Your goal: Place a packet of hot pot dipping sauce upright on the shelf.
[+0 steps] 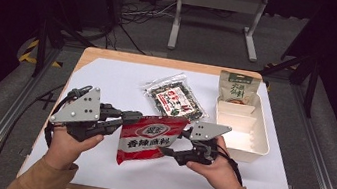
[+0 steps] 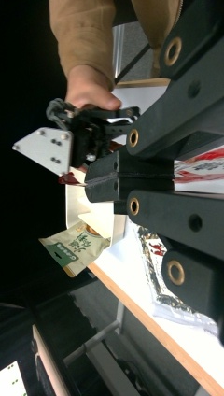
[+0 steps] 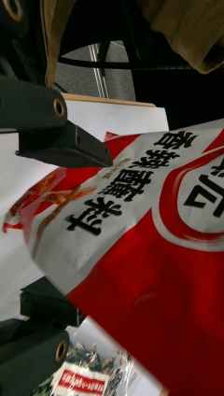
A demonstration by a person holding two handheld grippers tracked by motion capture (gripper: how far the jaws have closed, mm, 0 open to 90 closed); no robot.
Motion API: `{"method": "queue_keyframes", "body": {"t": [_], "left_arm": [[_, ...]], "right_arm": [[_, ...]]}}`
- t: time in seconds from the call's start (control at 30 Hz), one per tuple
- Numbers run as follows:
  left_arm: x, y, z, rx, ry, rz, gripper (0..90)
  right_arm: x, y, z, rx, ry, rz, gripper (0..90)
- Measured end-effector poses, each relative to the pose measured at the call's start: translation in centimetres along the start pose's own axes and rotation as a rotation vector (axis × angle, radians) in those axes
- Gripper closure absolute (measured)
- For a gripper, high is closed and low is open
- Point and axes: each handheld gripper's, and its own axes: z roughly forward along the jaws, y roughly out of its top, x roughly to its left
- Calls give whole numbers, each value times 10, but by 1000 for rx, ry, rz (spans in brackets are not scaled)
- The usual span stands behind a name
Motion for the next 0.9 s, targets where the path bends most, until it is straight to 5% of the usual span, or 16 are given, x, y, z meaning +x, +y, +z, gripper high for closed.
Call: {"method": "queue_keyframes", "body": {"t": [0.3, 0.47, 0.9], "left_arm": [[-2, 0, 2, 8, 12, 13, 900], [0, -2, 0, 3, 14, 3, 899], [6, -5, 2, 17, 12, -40, 878]], "right_arm": [[2, -7, 15, -42, 38, -10, 640], [6, -5, 12, -25, 97, -29, 879], [3, 2, -8, 9, 97, 9, 898]]}}
